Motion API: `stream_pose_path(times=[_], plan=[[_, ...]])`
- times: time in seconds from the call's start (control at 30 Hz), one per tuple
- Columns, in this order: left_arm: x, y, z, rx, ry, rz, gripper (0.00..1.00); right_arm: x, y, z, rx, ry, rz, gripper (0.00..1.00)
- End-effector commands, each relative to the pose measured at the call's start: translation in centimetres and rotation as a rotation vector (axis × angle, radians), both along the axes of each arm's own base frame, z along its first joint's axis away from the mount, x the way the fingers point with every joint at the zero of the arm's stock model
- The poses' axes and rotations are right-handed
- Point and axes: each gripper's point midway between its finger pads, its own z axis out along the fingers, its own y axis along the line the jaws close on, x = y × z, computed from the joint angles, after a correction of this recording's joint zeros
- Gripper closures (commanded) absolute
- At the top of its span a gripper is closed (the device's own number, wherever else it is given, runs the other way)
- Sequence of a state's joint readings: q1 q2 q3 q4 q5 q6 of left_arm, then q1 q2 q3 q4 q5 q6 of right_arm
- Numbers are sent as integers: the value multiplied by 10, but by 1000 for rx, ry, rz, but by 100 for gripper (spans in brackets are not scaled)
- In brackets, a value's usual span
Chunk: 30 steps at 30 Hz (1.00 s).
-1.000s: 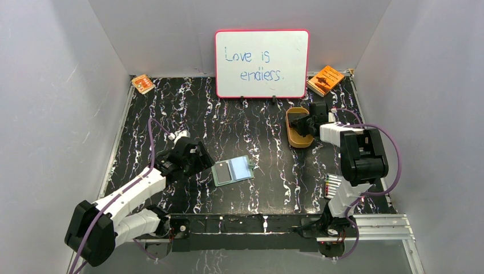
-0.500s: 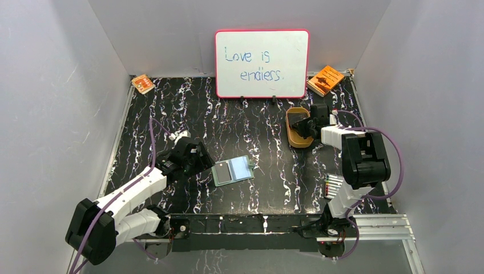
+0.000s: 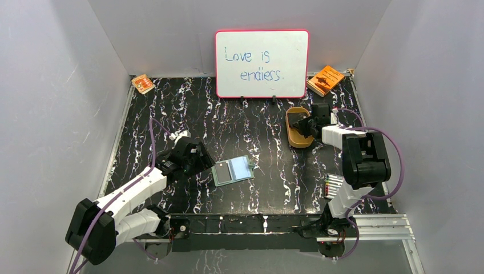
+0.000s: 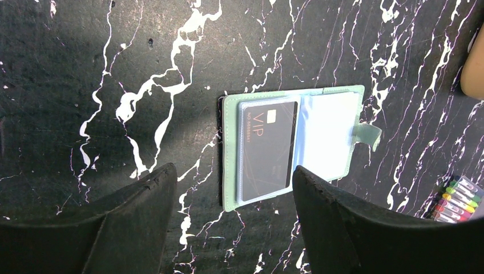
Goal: Put the credit cards into the card holder
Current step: Pick up the credit card from the storage box.
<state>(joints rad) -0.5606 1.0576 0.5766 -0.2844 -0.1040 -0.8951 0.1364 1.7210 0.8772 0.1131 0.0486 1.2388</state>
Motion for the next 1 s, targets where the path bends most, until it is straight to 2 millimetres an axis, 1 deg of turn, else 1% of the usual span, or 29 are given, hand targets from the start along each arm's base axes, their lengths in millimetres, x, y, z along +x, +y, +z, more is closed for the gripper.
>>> stream_pose_path(times=[0.0, 0.23, 0.3, 0.6, 0.8, 0.9, 0.97], plan=[[-3, -1, -2, -6, 7, -4, 29, 13, -2, 24, -20, -68, 16, 84], [-1, -2, -1, -7, 0, -4, 30, 16, 0, 38, -19, -98, 30, 95], [-1, -1, -1, -7, 1, -3, 30, 16, 0, 42, -19, -102, 30, 100], [0, -1, 3, -5, -11, 0, 30, 13, -10, 73, -55, -132, -4, 100], [3, -1, 8, -4, -25, -1, 30, 12, -16, 105, -97, -130, 1, 100], [3, 0, 12, -7, -36, 1, 30, 6, -18, 129, -113, -139, 29, 100], [4, 0, 16, -14, -48, 5, 30, 0, -13, 153, -78, -186, 84, 100]])
